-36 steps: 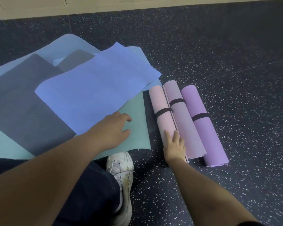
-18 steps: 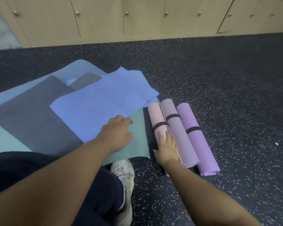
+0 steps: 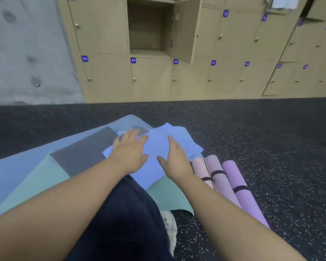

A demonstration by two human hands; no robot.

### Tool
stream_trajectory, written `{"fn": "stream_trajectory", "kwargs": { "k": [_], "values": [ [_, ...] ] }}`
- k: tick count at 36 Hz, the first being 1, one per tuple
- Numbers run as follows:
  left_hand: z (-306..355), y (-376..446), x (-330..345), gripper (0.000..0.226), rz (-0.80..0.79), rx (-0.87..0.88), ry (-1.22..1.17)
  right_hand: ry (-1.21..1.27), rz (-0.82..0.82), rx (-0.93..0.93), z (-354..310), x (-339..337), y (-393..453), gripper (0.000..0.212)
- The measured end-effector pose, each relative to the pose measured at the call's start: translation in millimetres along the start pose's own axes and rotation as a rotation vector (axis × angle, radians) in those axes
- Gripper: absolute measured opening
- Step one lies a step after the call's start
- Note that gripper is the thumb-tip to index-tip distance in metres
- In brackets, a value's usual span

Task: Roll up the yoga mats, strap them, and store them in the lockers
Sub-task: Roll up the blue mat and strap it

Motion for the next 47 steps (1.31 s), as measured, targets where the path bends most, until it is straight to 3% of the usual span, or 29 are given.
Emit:
{"fn": "stream_trajectory", "kwargs": {
  "k": [8, 16, 22, 26, 34, 38, 47],
  "values": [
    [-84.2, -23.3, -36.7, 0.059, 0.096, -0.197, -0.202, 0.192, 0.006, -0.113, -101.5, -29.8, 28.7, 0.078],
    [-147.0, -27.8, -12.7, 0.06, 0.091, -0.316, -0.296, 0.085, -0.137, -0.115, -141.8, 7.5, 55.3, 0.079],
    [-185.6, -21.6, 33.6, 0.06, 0.081, -0.337, -0.391, -0.04, -0.238, -0.043, -108.6, 62.3, 64.7, 0.083],
    [-205.8, -7.1, 72.7, 0.063, -0.016, -0.423, -0.405, -0.1, -0.282, -0.004, -85.9, 91.0, 77.1, 0.082],
    [-201.6, 37.2, 149.8, 0.061, -0.133, -0.453, -0.547, -0.167, -0.389, 0.045, -39.0, 163.9, 96.2, 0.077],
    [-191.6, 53.6, 199.0, 0.062, -0.277, -0.442, -0.605, -0.168, -0.45, 0.079, -11.9, 198.7, 102.8, 0.076],
    [-166.1, 75.9, 299.4, 0.061, -0.476, -0.402, -0.591, -0.154, -0.623, 0.133, 39.4, 275.3, 101.6, 0.068]
  ]
}}
Point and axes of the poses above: each hand's wrist, its own y-axis towards the middle knuckle, its own x-axis out of the palm, z = x × y, the point moved 8 cm from there along y, towards the middle knuckle, and after that the axes turned 7 degrees about -x, right-handed, at the moved point
